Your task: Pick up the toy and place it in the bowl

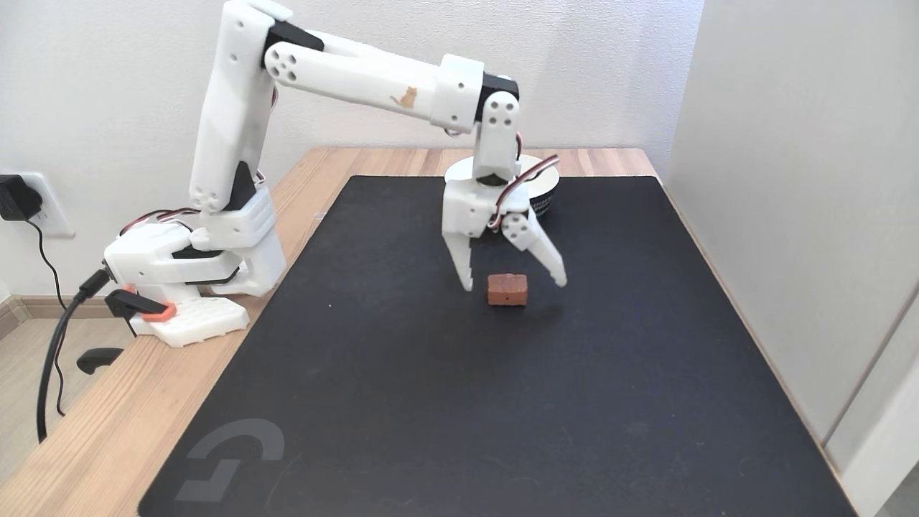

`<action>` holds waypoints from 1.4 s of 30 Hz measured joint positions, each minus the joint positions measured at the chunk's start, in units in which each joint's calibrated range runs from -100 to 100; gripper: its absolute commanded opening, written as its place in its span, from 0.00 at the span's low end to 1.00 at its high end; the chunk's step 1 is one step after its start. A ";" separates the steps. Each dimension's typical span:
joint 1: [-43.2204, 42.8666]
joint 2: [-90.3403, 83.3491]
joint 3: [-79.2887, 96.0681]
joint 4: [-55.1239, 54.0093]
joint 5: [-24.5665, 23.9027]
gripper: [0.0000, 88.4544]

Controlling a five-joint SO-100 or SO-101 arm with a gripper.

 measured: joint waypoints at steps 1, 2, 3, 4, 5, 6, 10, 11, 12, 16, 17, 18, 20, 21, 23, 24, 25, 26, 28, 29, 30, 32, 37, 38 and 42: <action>-0.17 0.25 -0.19 0.00 0.00 0.48; -0.25 0.25 -0.28 0.00 0.00 0.48; -0.42 0.25 -0.28 0.00 0.00 0.48; -0.50 0.25 -0.28 0.00 0.00 0.48; -0.67 0.33 -0.28 0.00 0.00 0.48; -0.92 0.83 -0.28 0.00 0.00 0.48; -1.17 2.58 -0.28 0.00 0.00 0.48; -1.08 2.66 -0.28 0.00 0.00 0.48; -1.00 3.00 -0.28 0.00 0.00 0.48; -0.83 4.16 -0.94 0.00 -0.05 0.48; -0.83 4.50 -1.04 -0.34 -0.05 0.48; -0.83 4.75 -1.04 -0.84 -0.05 0.47; -0.83 5.16 -1.13 -1.01 -0.05 0.47; -0.83 5.16 -1.13 -1.01 -0.05 0.47; -0.83 5.16 -1.13 -1.01 -0.05 0.47; -0.83 5.16 -1.13 -1.01 -0.05 0.47; -0.83 5.16 -1.13 -1.01 -0.05 0.47; -0.83 5.16 -1.13 -1.01 0.10 0.47; -0.75 5.16 -1.13 -1.01 0.21 0.47; -0.58 5.16 -1.13 -1.01 0.21 0.47; -0.50 5.16 -1.13 -1.01 0.21 0.47; -0.17 5.16 -1.13 -1.01 0.21 0.44; -0.08 5.16 -1.23 -1.10 0.51 0.09; 0.00 5.16 -1.61 -1.60 0.51 0.03; 0.75 5.16 -3.12 -3.21 0.36 0.03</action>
